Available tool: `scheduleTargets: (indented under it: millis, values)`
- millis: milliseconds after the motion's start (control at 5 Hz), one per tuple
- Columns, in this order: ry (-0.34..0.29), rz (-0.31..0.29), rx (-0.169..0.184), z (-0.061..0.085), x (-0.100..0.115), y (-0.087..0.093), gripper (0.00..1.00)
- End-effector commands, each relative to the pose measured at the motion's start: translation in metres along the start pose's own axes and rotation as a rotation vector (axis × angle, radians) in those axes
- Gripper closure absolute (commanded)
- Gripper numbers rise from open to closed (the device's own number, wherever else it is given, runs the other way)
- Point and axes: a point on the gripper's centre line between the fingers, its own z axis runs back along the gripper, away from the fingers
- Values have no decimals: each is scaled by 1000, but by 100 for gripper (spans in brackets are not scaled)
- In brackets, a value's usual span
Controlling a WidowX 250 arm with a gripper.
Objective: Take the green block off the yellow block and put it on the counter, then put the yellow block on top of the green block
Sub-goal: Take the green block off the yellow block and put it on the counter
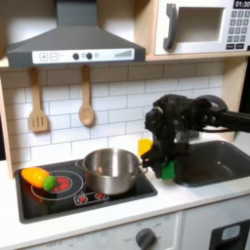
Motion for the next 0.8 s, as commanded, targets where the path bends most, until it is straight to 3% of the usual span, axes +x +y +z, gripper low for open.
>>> scheduleTargets:
  millis: [0, 600]
  values:
    - [-28, 7, 4, -7, 12, -8, 100]
    - [24, 6, 66, -36, 19, -5, 100]
